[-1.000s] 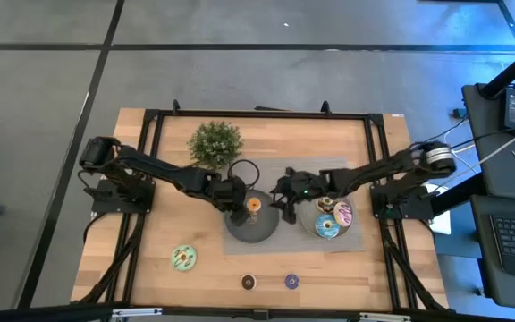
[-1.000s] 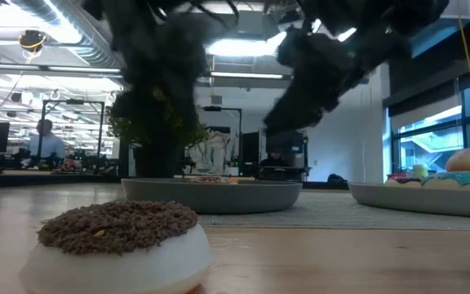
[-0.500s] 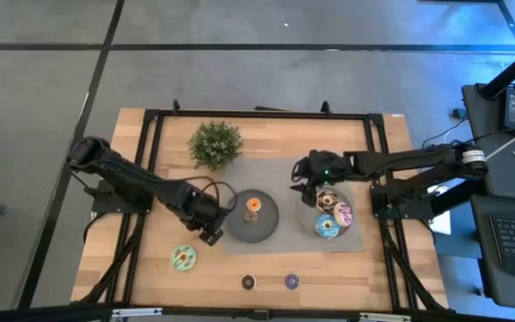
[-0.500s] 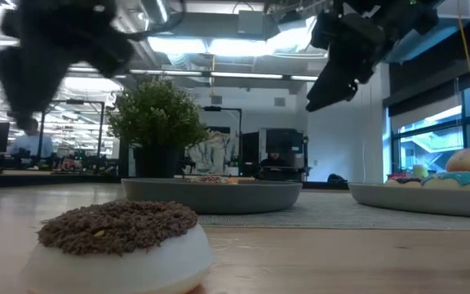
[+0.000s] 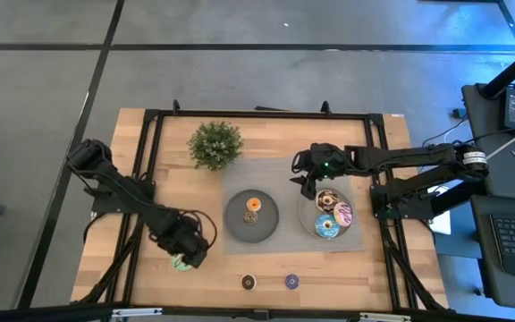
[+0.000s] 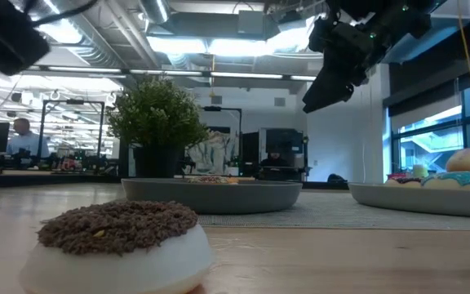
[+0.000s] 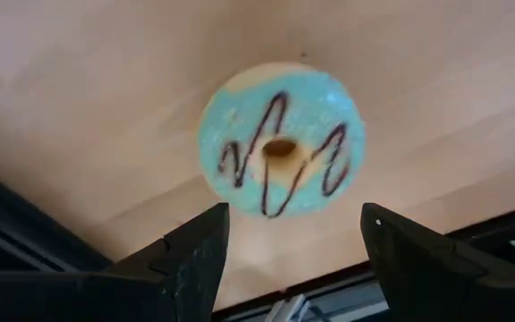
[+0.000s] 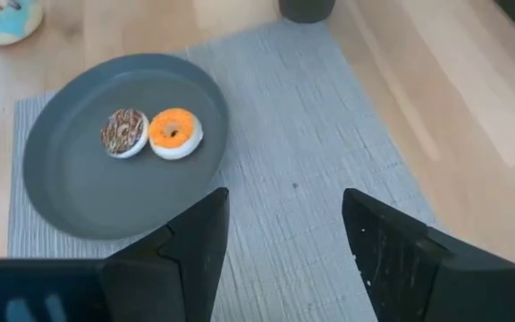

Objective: Pick & Place donuts
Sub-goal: Put the large light blue donut on the light gray plate

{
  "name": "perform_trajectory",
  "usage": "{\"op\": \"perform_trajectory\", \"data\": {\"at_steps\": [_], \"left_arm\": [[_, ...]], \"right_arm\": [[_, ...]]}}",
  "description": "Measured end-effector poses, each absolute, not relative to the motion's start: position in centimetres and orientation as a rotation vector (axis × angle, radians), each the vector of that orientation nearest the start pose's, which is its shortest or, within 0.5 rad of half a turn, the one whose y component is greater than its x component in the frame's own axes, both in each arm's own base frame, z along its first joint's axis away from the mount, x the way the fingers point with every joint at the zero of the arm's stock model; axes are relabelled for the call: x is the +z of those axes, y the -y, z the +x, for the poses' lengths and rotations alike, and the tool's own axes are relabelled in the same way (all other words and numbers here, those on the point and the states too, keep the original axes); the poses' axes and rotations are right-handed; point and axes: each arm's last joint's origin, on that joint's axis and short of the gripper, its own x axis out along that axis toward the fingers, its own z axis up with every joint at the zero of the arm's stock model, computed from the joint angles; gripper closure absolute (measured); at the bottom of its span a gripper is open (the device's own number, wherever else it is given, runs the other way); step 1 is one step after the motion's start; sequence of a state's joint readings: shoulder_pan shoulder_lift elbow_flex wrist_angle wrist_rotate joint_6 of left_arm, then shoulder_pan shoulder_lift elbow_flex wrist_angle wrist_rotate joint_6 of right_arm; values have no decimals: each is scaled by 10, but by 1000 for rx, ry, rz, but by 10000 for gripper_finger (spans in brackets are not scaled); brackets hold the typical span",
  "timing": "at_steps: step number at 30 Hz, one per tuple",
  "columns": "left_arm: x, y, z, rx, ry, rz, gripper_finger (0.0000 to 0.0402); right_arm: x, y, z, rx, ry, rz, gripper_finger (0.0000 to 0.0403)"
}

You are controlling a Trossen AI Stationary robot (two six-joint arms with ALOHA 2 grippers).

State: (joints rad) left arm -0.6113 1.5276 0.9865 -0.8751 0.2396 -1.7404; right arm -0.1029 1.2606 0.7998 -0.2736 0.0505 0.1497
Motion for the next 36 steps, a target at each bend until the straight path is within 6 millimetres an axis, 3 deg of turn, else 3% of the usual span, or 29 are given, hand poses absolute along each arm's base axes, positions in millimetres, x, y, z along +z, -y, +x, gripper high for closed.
{"op": "perform_trajectory", "data": {"at_steps": [7, 21, 29, 36], "left_arm": [[182, 165, 207, 848, -1607, -1057, 156], [140, 169, 222, 946, -1644, -985, 195], [140, 161, 229, 913, -1590, -948, 257], [158, 148, 235, 889, -1311, -862, 297]], "right_arm": [[237, 32, 257, -212, -690, 163, 182], [238, 32, 258, -211, -684, 165, 182], [239, 31, 259, -175, -668, 221, 182], [240, 26, 260, -42, -663, 330, 182]]}}
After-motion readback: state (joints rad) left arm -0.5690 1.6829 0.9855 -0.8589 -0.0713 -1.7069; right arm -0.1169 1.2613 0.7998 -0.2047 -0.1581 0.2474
